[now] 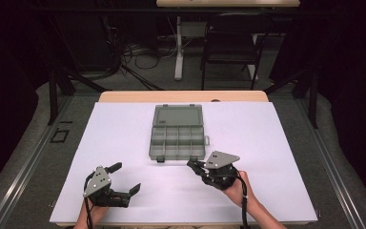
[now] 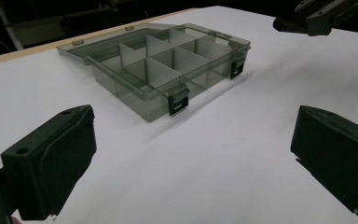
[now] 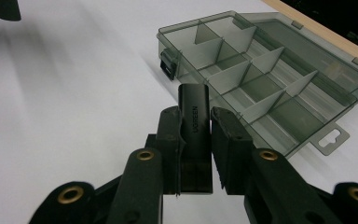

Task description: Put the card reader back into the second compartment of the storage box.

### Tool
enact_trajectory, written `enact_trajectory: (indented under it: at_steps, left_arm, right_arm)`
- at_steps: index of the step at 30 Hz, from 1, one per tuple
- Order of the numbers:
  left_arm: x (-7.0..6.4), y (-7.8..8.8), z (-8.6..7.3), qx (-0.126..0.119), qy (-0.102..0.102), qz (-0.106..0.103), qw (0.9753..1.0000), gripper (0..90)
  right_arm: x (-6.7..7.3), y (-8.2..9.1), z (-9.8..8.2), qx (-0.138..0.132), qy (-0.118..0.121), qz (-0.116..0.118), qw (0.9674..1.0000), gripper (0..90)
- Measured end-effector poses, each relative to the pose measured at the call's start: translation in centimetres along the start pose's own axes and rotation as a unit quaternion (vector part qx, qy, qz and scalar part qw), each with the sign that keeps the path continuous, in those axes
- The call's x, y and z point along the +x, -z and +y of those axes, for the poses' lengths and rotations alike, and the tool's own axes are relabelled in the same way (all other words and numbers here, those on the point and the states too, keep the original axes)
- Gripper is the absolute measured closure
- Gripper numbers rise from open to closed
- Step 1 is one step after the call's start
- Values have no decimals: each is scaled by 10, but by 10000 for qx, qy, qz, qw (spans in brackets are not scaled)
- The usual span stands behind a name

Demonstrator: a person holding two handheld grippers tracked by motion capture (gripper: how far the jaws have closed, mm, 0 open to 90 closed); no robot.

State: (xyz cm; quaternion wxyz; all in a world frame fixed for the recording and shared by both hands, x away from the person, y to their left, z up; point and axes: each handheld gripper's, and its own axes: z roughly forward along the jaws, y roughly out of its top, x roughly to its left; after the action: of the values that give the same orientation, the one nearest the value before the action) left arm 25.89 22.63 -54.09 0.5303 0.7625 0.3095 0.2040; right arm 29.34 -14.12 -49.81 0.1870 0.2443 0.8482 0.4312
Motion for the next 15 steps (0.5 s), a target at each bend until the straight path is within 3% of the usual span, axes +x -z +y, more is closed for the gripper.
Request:
enact_trajectory:
  at_steps: [15]
  left_arm:
    - [0,1,0,-23,17,1,10000,3]
  right_arm:
    - [-6,-8,13,23,28,49,10000,737]
